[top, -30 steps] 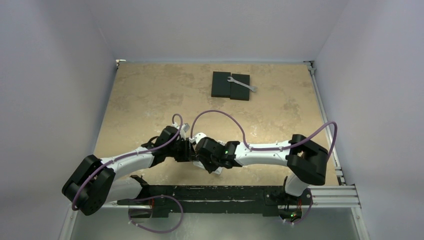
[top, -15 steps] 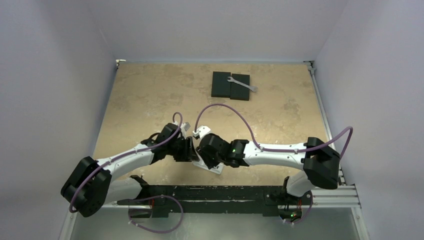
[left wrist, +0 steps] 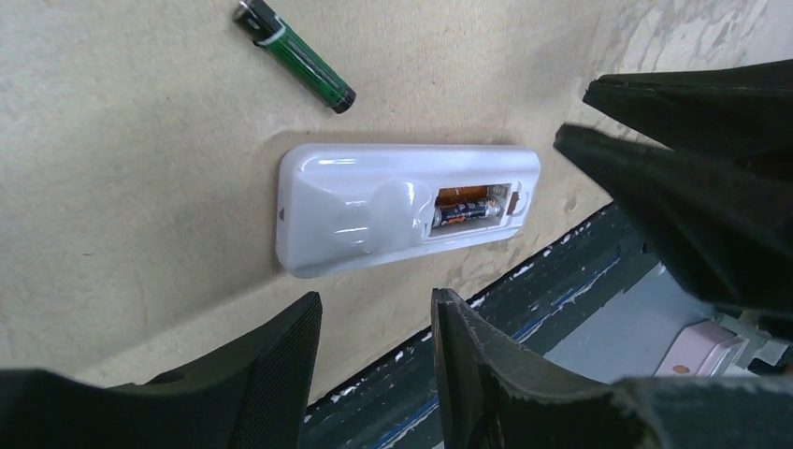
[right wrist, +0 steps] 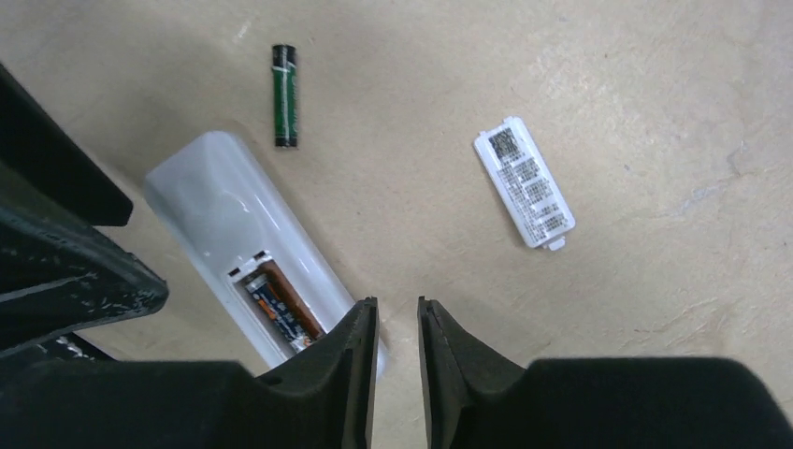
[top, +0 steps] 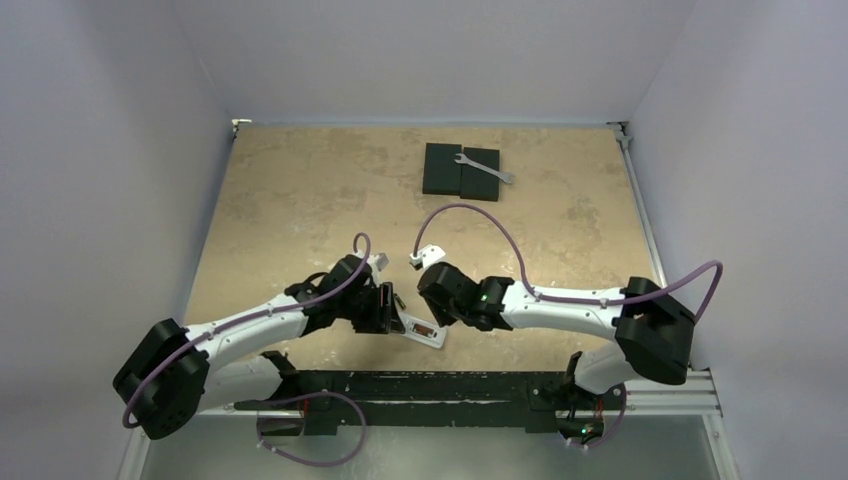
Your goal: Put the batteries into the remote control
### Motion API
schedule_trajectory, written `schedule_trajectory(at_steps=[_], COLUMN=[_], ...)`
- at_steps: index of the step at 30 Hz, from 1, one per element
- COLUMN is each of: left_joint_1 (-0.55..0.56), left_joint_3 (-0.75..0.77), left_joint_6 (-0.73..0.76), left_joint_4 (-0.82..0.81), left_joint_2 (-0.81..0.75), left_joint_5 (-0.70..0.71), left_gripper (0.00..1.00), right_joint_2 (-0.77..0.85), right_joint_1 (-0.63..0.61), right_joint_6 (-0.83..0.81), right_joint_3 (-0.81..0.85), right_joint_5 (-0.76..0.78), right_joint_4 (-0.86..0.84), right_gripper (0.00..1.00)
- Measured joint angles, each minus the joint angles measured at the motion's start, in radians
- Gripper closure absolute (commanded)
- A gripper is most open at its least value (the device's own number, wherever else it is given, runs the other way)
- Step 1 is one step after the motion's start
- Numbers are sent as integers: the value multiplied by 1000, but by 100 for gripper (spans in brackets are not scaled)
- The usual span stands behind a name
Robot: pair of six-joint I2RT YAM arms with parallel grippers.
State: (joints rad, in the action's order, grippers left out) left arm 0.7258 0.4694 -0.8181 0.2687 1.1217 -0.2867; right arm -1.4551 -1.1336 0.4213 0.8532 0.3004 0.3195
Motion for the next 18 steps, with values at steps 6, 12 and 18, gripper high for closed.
schedule_trajectory(at_steps=[6, 12, 18], left_joint_1=[49, 69, 79], left_joint_3=[0, 0, 0], left_joint_6=[-45, -77, -89], left_joint_4=[-16, -40, -66], left_joint_2=[36, 79, 105], left_joint_5=[42, 80, 101], left_gripper=[53, 53, 53], right_joint_2=[1, 1, -8], right_joint_1=[9, 9, 9], right_joint_6=[10, 17, 24], right_joint_3=[-48, -83, -91], right_joint_5=[3, -9, -35], right_joint_4=[-10, -35, -71], right_gripper=[100, 100, 100])
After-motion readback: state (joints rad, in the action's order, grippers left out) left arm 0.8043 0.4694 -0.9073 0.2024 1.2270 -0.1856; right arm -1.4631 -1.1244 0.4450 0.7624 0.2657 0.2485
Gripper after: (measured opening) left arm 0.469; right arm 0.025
